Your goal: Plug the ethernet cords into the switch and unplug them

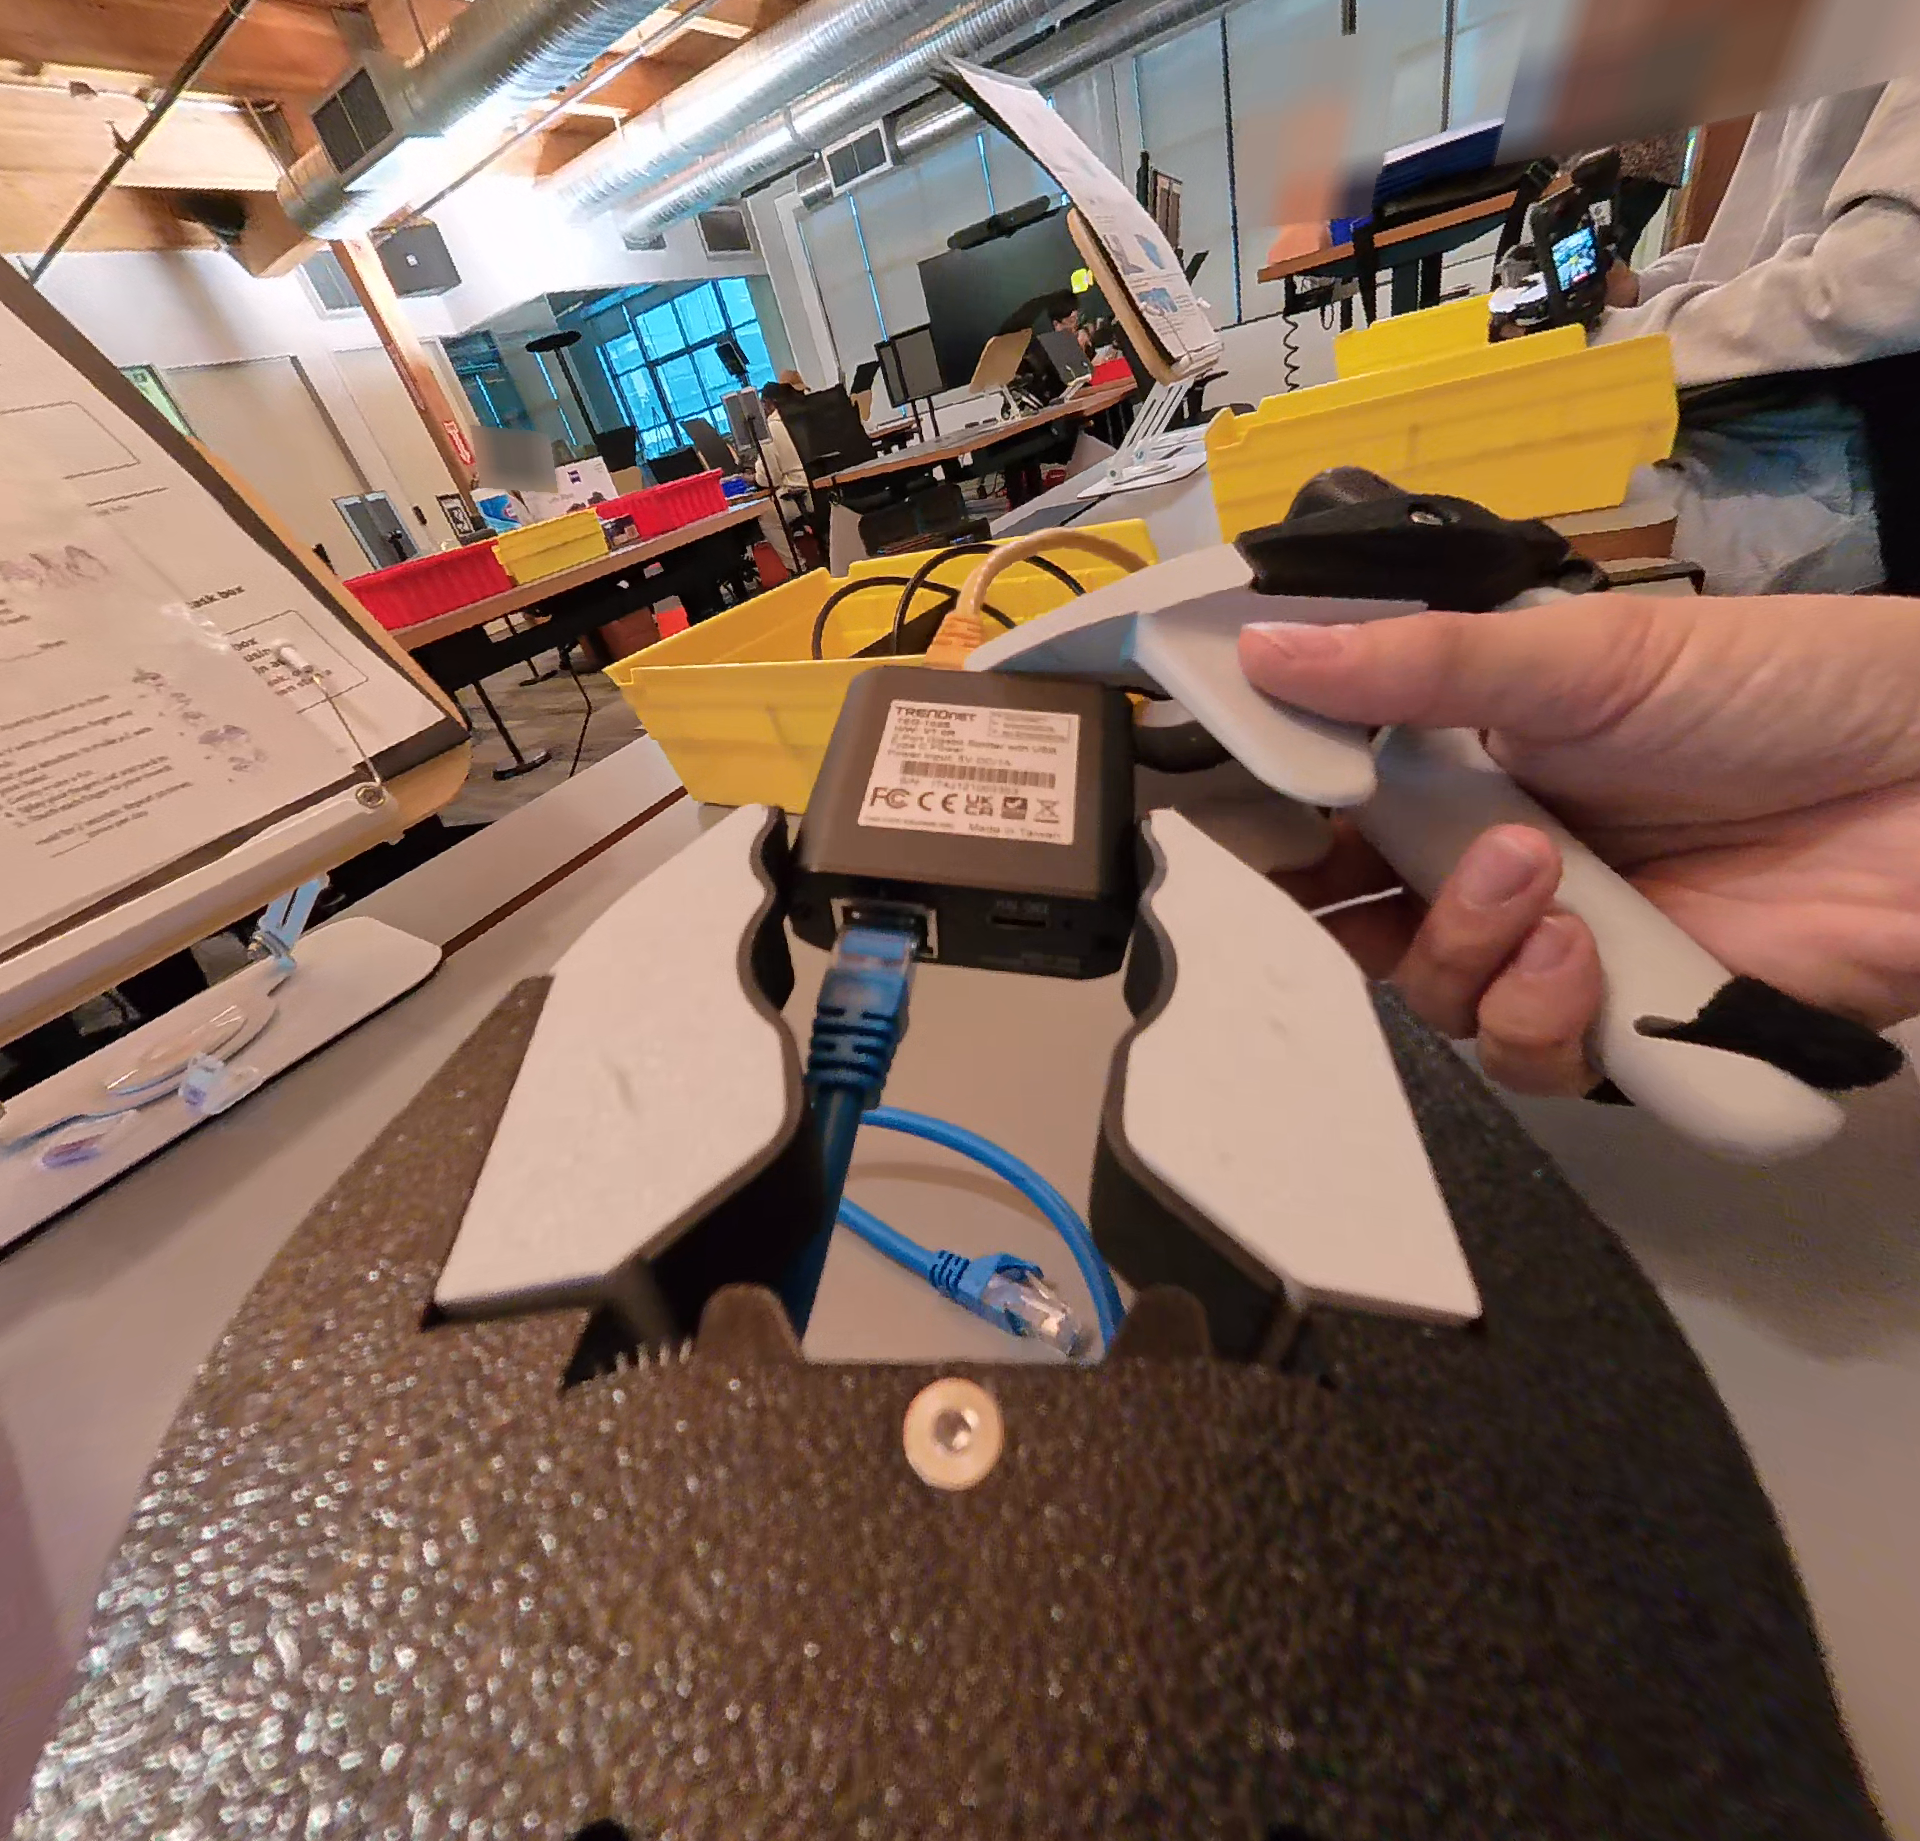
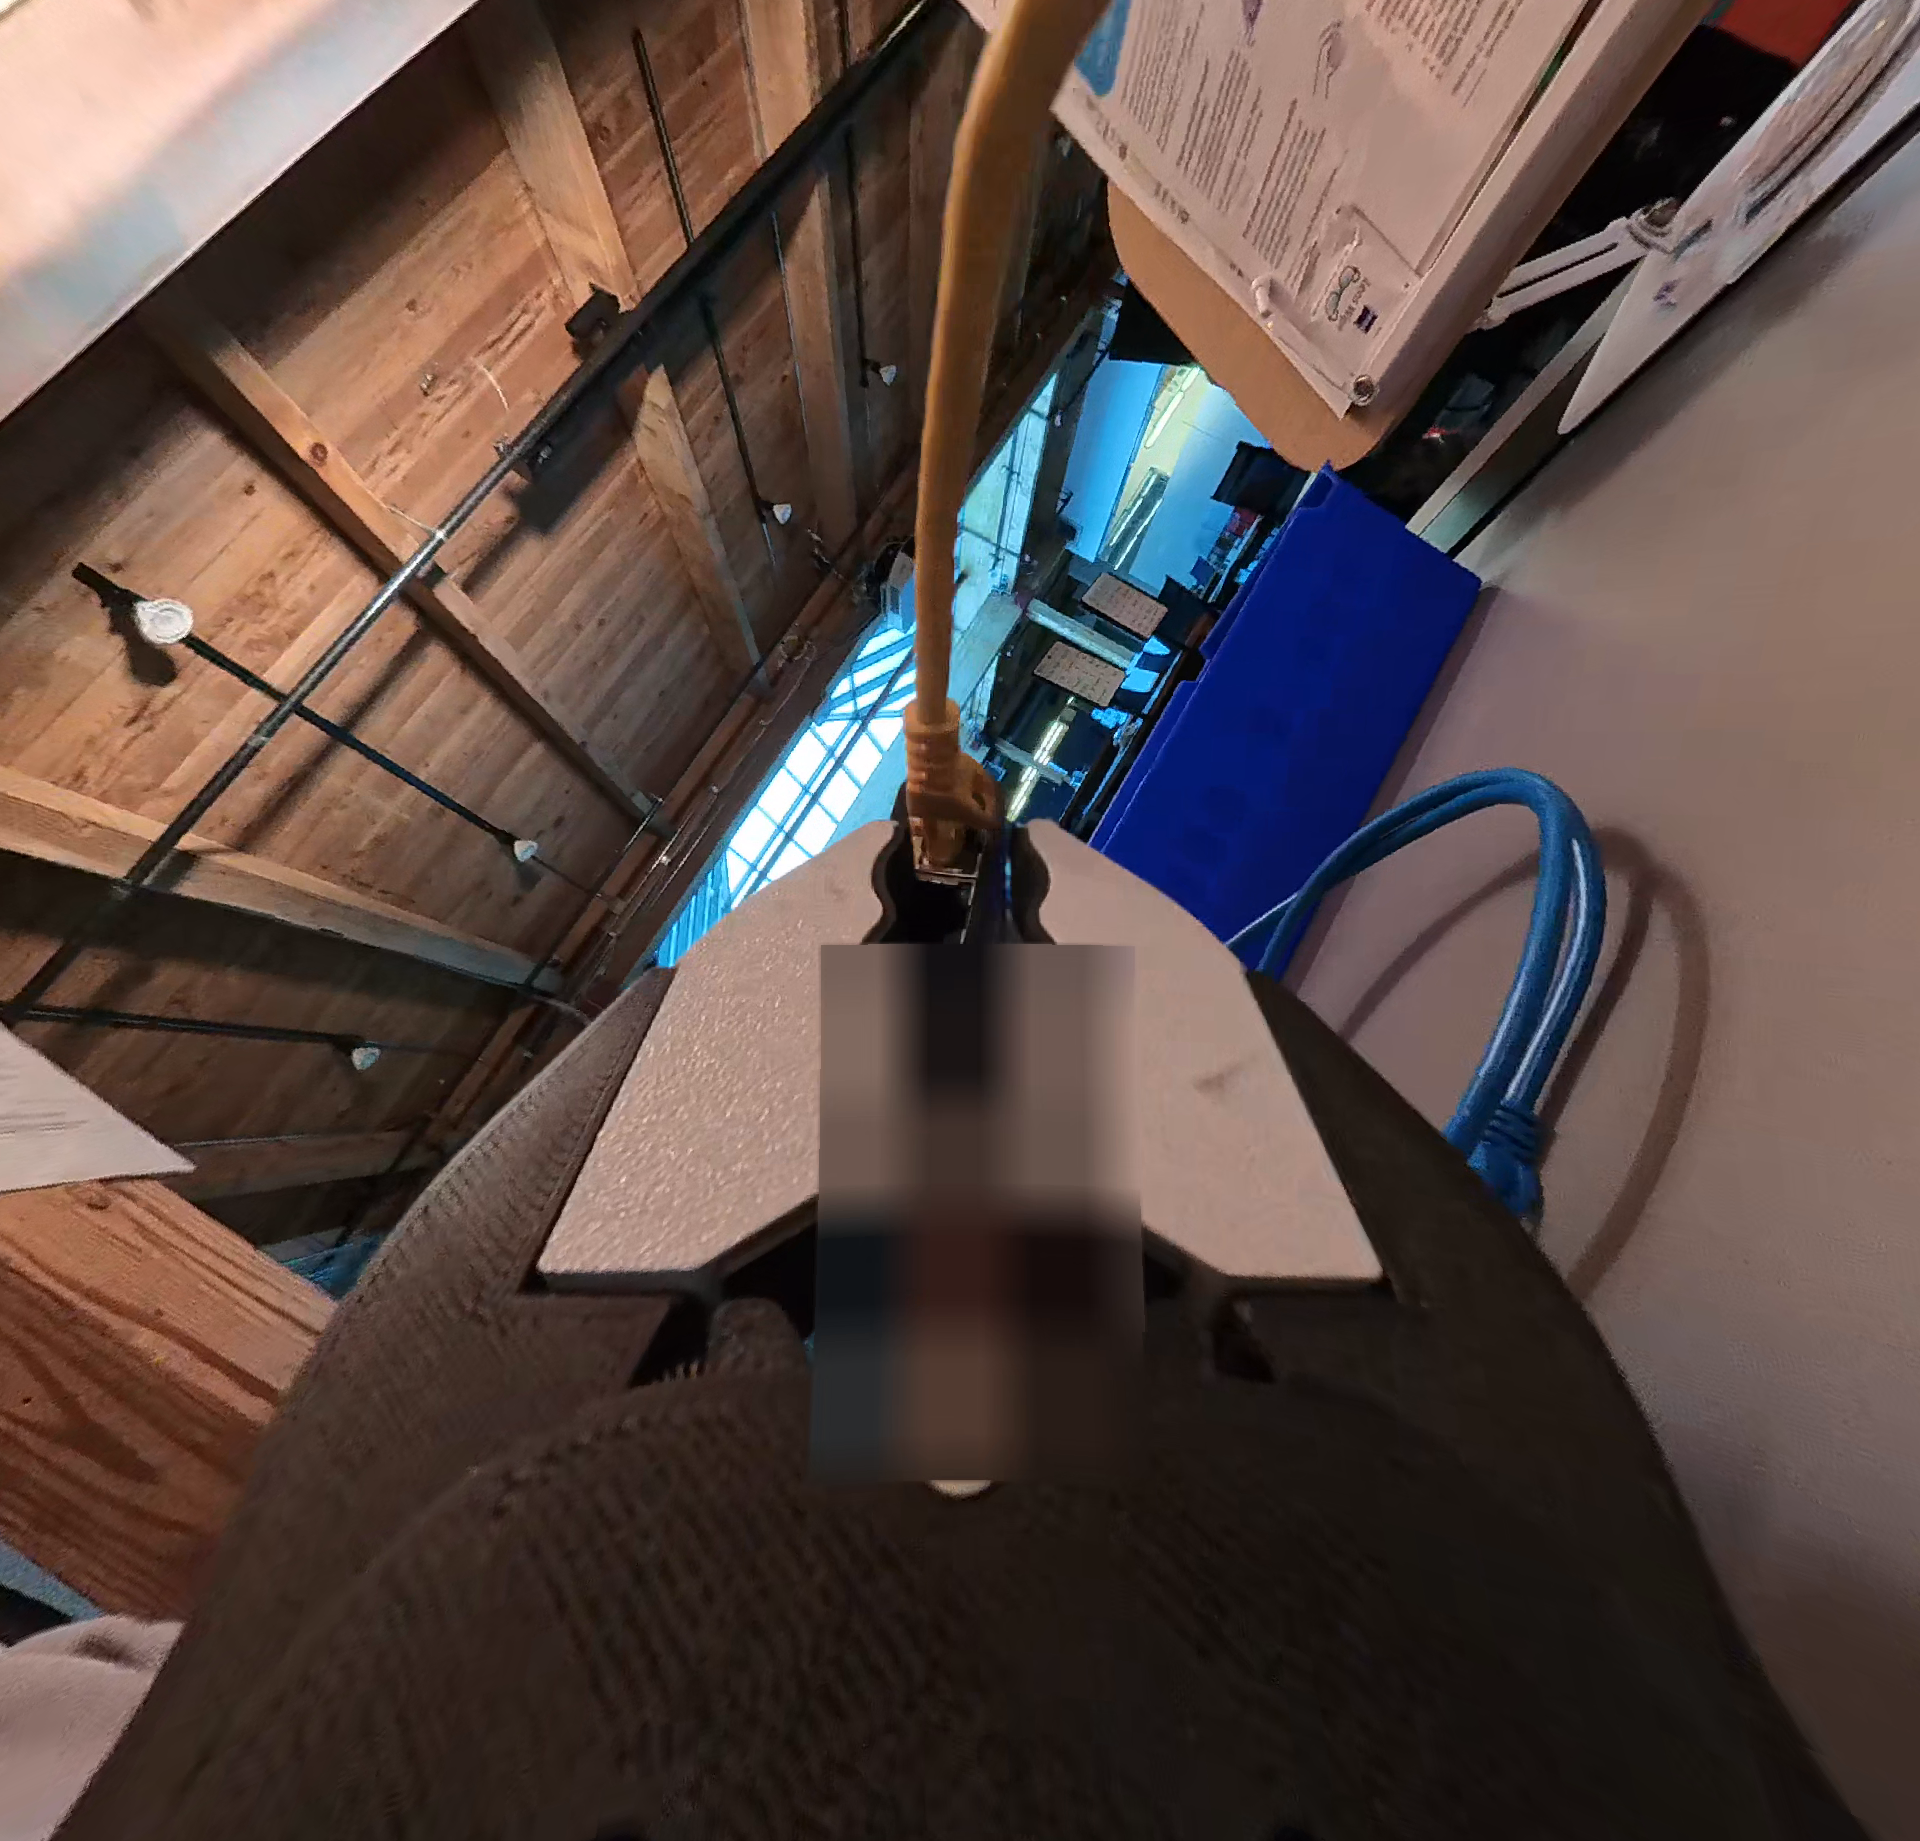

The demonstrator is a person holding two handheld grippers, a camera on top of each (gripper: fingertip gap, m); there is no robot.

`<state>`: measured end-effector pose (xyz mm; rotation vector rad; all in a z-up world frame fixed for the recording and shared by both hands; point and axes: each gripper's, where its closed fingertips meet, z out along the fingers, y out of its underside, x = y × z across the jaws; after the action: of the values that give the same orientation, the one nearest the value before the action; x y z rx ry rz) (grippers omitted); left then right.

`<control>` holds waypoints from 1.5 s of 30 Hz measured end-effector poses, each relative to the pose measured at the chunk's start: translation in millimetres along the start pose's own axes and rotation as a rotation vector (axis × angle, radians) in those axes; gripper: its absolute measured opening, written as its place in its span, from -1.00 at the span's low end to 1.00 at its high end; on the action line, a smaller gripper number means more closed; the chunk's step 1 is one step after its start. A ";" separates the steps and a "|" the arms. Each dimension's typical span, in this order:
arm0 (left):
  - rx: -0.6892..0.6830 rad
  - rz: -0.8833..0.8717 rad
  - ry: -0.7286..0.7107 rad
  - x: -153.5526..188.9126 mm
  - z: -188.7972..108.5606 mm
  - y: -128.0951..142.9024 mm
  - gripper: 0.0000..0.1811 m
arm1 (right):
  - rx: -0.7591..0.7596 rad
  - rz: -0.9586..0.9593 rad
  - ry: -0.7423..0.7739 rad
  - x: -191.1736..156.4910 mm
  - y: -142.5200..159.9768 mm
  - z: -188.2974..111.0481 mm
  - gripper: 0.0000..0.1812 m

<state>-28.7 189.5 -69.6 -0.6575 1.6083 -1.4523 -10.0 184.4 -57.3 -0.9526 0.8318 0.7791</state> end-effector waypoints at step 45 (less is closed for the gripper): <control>-0.069 0.182 -0.076 5.2 11.3 8.0 -0.32 | 0.066 -0.164 -0.040 4.8 -6.9 -9.6 -0.91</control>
<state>-20.5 180.7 -78.3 -0.5824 1.6200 -1.2312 -4.2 174.0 -62.2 -0.9311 0.7299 0.6237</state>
